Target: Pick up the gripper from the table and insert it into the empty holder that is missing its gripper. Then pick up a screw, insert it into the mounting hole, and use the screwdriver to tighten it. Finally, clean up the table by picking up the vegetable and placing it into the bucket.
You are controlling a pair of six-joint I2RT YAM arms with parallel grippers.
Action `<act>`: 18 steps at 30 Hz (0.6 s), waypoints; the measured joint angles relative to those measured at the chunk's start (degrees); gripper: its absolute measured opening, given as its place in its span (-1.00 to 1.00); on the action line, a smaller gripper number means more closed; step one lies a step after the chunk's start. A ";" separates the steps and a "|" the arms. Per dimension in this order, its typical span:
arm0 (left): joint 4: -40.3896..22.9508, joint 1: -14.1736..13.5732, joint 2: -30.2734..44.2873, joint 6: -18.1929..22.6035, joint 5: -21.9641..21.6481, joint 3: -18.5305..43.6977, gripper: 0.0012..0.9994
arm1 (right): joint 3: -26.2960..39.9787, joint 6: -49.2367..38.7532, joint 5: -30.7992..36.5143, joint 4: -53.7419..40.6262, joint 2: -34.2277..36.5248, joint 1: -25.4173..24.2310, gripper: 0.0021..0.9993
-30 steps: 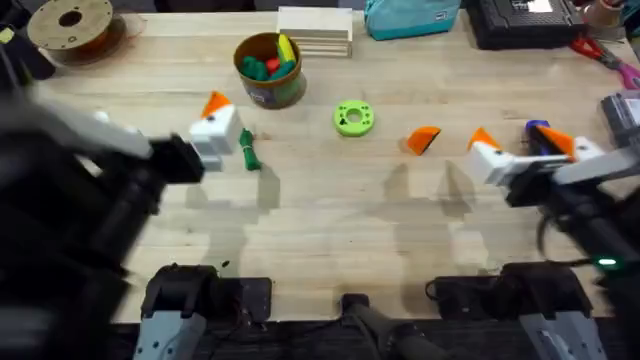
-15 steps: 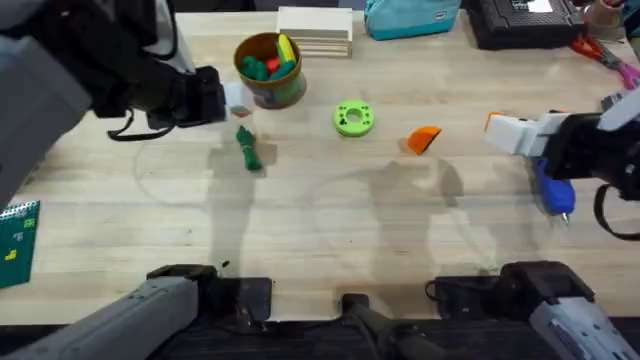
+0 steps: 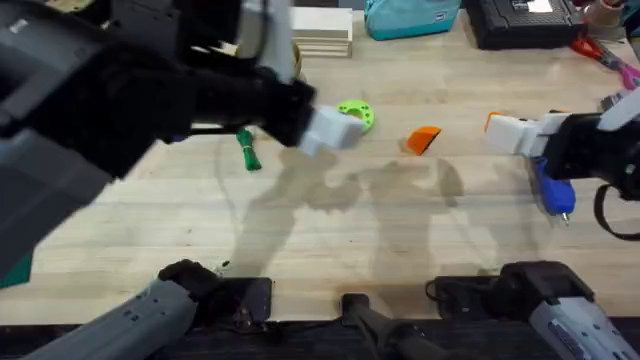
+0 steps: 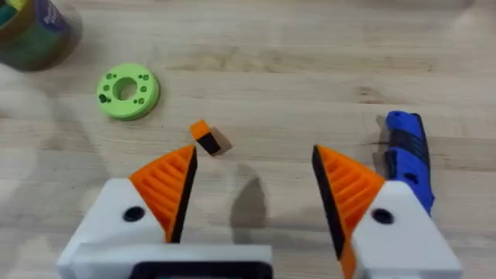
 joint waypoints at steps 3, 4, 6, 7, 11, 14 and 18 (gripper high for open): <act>2.78 -5.36 -0.19 0.17 1.98 0.00 0.95 | 0.00 0.00 0.00 -0.02 0.00 0.00 0.76; 2.46 -6.65 -0.19 0.22 2.13 0.00 0.96 | 0.00 0.00 0.01 -0.01 0.00 0.00 0.76; 0.78 -8.93 -0.19 0.39 2.05 0.00 0.98 | 0.00 0.00 0.00 -0.02 0.00 0.00 0.76; -0.14 -9.50 -0.19 0.45 2.00 0.00 0.98 | 0.00 0.00 0.00 -0.02 -0.01 0.00 0.76; 1.45 -9.99 -0.15 0.44 0.42 0.00 0.97 | 0.00 0.00 0.00 -0.02 0.00 0.00 0.76; 3.65 -9.99 -0.23 1.32 -1.23 -0.04 0.97 | 0.00 0.00 0.00 -0.07 -0.01 0.00 0.76; 10.22 -9.97 -3.29 3.03 -2.49 -2.92 0.97 | 0.02 0.00 0.00 -1.52 0.00 0.00 0.75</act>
